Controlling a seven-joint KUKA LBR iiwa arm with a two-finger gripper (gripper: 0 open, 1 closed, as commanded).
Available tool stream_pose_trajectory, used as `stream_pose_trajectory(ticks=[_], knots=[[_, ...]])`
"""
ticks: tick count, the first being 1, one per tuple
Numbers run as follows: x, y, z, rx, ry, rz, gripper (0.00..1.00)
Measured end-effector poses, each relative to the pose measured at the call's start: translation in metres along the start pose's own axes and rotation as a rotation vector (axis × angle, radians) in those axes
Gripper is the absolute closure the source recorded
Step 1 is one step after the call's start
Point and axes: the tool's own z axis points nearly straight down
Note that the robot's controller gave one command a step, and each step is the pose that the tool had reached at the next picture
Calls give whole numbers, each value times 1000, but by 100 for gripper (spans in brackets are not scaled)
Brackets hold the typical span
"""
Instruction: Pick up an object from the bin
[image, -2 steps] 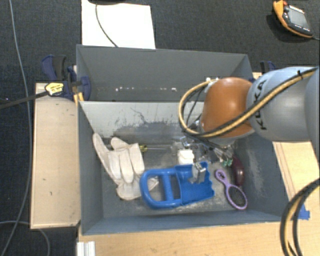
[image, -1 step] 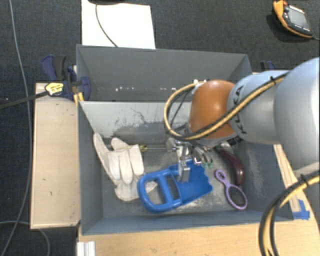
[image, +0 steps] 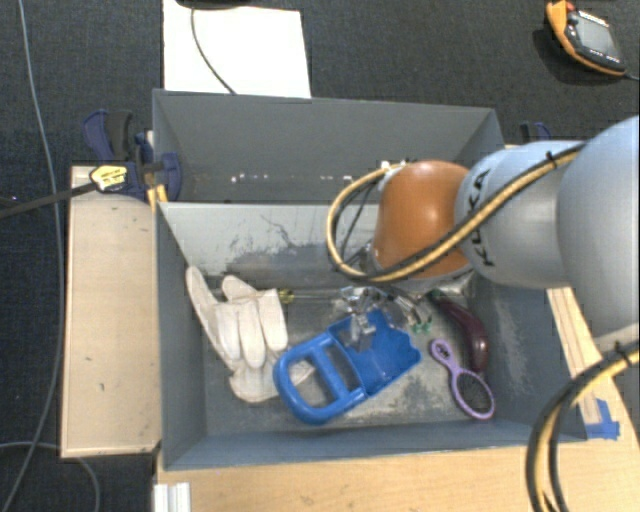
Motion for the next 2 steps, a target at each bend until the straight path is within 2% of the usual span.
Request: stream_pose_trajectory(ticks=[2], knots=[[0, 0, -11, 0, -1, 0, 100]])
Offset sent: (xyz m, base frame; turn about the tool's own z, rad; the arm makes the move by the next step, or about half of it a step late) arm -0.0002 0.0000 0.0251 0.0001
